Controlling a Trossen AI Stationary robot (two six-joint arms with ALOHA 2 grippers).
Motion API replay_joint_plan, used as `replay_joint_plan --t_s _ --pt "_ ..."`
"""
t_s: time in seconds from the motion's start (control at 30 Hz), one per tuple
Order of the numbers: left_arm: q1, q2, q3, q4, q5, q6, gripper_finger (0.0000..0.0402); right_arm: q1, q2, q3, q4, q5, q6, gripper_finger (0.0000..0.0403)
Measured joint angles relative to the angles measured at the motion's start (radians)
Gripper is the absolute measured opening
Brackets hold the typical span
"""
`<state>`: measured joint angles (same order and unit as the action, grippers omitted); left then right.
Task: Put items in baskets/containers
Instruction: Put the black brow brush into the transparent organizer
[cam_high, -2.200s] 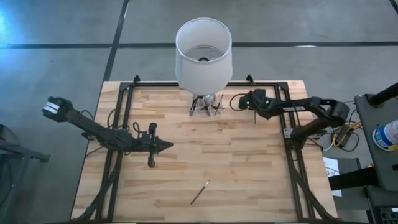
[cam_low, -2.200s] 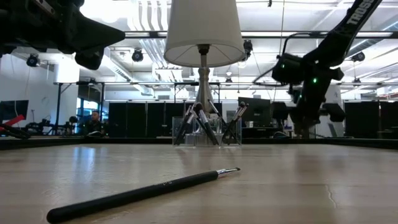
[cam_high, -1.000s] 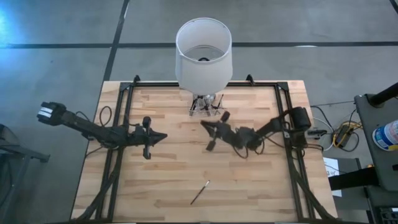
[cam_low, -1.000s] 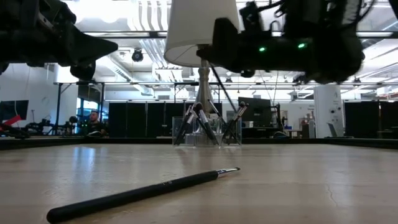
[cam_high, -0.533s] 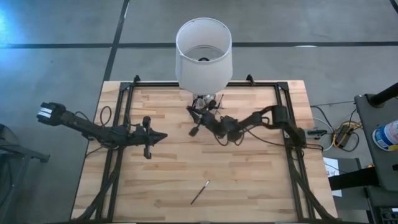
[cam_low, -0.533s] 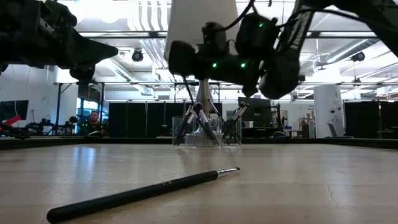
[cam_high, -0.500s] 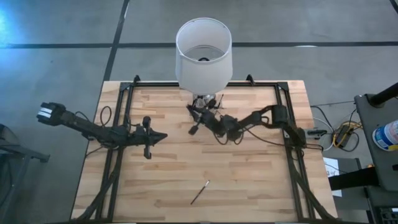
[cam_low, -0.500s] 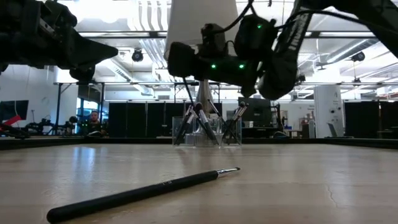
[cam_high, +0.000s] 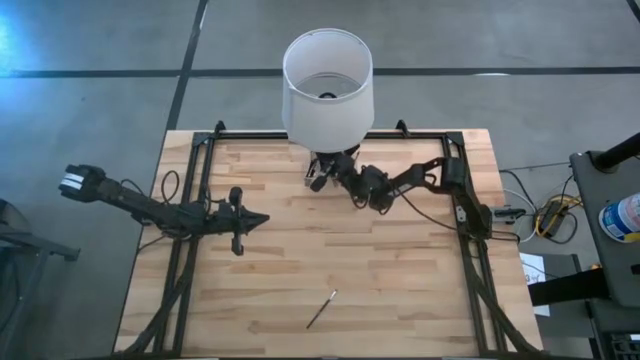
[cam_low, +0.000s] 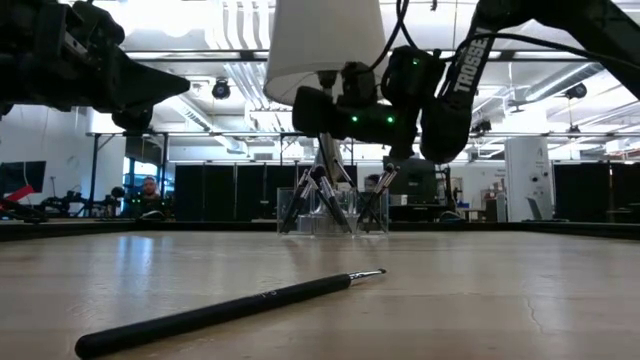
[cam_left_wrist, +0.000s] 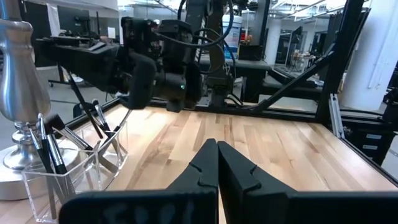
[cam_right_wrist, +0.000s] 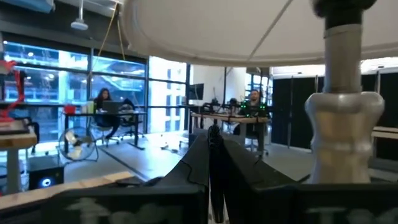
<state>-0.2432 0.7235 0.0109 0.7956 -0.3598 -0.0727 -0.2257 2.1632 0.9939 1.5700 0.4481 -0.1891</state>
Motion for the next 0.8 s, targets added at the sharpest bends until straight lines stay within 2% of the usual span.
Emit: replay_joint_plan --t_s 0.47,0.67,0.8 --pt "0.0 0.0 0.0 -0.003 0.0 -0.002 0.0 -0.026 0.012 -0.047 -0.026 0.031 0.056 0.0015" --pt "0.0 0.0 0.0 -0.003 0.0 -0.003 0.0 -0.023 0.012 -0.054 -0.038 0.118 0.054 0.006" --pt "0.0 0.0 0.0 -0.003 0.0 -0.003 0.0 -0.023 0.001 -0.054 -0.091 0.135 0.053 0.0083"
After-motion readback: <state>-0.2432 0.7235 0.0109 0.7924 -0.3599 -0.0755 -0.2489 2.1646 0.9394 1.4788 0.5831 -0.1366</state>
